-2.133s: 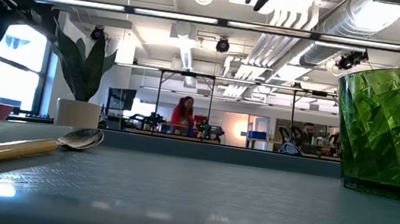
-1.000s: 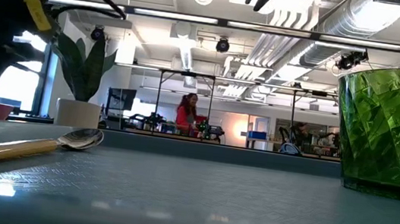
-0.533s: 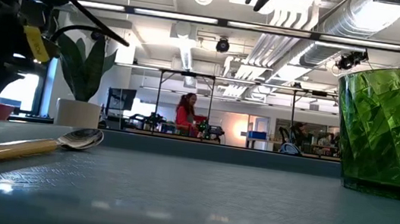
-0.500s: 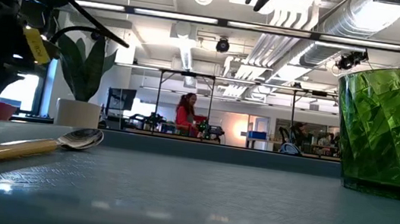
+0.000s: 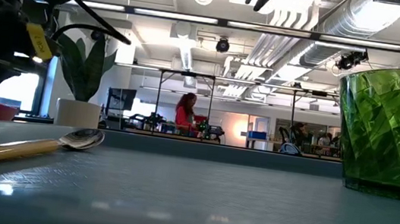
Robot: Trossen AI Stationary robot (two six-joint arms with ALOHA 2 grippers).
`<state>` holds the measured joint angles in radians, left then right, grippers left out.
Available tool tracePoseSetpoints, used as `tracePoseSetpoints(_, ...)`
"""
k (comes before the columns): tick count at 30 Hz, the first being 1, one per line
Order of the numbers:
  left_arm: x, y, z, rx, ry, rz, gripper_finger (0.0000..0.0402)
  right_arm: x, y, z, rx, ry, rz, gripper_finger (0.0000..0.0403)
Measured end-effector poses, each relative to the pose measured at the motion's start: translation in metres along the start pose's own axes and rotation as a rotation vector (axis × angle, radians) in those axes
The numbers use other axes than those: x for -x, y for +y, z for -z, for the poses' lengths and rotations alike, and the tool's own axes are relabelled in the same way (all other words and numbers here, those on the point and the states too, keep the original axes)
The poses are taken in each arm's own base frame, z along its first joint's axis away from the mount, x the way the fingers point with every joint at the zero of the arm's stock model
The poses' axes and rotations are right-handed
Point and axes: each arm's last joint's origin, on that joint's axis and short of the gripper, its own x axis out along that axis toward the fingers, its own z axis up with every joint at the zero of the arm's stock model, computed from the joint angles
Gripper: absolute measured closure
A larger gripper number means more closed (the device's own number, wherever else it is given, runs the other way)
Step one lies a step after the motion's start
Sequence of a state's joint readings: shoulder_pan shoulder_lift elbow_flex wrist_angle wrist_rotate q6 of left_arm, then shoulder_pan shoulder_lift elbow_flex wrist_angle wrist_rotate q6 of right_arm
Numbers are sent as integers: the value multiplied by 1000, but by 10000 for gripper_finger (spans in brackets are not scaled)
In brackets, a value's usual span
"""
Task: Pick and place plate/cup/fork/spoon on tray
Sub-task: Put the pink plate on the blue tray
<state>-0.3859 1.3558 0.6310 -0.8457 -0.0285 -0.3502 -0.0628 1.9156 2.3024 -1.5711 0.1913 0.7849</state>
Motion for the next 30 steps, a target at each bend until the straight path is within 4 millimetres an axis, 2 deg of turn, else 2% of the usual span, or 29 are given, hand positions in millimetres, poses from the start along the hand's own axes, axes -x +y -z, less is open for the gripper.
tracePoseSetpoints(3, 0, 0, 0, -1, 6, 6, 393, 0, 0, 0, 0, 0, 0, 295)
tracePoseSetpoints(15, 12, -1, -2, 4, -4, 17, 398, 0, 0, 0, -3, 0, 0, 295)
tracePoseSetpoints(30, 36, 5, 14, 76, -71, 75, 401, 0, 0, 0, -26, 1, -1, 295)
